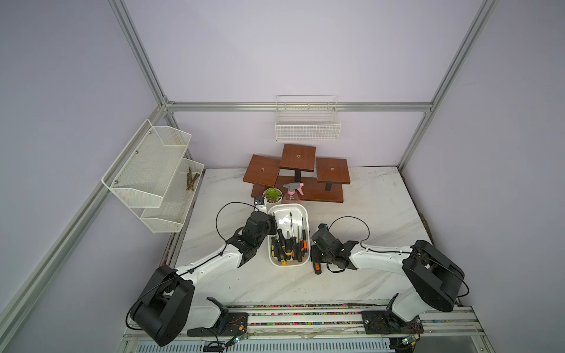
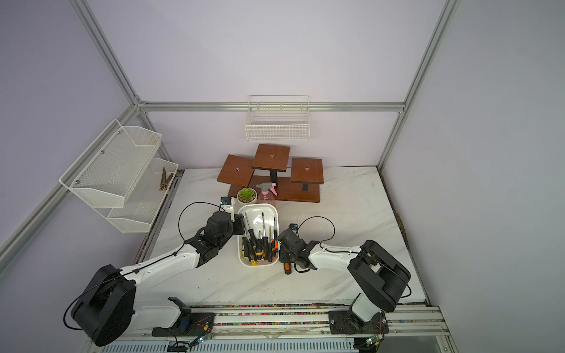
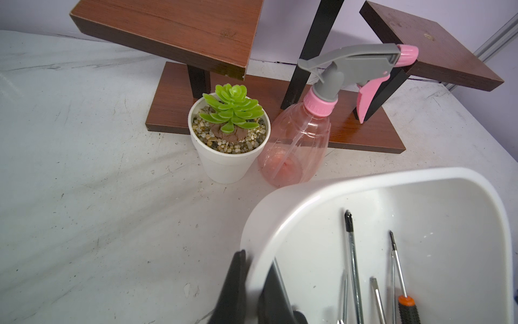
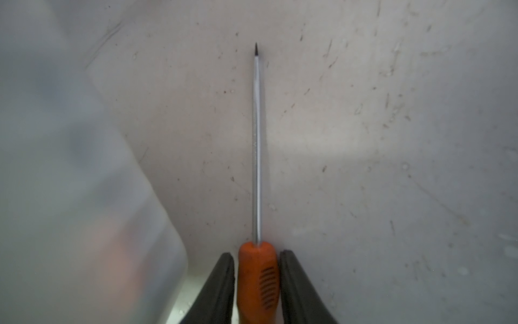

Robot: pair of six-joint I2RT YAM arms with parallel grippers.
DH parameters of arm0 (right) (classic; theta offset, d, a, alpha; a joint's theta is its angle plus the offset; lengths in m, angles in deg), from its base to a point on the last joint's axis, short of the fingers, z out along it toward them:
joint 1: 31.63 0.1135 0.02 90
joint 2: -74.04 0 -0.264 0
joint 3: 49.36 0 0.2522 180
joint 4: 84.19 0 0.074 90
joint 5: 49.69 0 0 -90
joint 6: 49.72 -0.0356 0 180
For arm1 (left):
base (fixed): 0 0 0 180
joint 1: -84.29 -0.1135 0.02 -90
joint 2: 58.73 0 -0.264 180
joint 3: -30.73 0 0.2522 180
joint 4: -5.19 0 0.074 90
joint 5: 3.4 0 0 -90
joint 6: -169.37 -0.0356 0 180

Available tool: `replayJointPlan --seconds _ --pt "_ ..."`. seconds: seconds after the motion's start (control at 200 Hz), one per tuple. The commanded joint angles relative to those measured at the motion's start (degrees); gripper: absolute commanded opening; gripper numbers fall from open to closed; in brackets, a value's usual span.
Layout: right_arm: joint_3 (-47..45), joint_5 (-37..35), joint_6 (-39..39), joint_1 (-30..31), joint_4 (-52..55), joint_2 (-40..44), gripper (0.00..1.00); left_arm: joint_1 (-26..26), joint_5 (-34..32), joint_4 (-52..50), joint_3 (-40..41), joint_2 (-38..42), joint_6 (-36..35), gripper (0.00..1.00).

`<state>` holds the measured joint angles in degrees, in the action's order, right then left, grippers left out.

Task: Take out the screwdriver from the storage box
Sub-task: Place the screwdriver at the center of the board, then pick up the screwdriver from the storage box.

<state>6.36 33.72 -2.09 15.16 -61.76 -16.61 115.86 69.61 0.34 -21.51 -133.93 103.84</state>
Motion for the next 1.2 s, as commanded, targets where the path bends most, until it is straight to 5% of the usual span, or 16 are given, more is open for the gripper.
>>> replayJointPlan --seconds 0.0,0.275,0.73,0.93,1.195 --pt "0.3 -1.0 -0.5 0.3 2.3 1.3 0.34 0.0 -1.0 2.4 1.0 1.5 0.7 0.0" --pt "0.4 -0.7 -0.9 0.3 2.5 6.0 0.62 0.0 -1.4 2.4 0.8 1.2 0.8 0.0" --pt "7.0 -4.2 1.9 4.0 11.2 16.2 0.61 0.0 -2.1 2.8 1.6 2.1 1.2 0.0" --pt "17.7 -8.3 5.3 10.8 15.7 10.3 0.6 0.0 -2.5 3.3 2.2 2.4 1.5 0.0" --pt "20.5 -5.0 4.7 11.2 10.4 0.5 0.58 0.0 -3.2 3.7 3.1 3.3 1.9 0.0"
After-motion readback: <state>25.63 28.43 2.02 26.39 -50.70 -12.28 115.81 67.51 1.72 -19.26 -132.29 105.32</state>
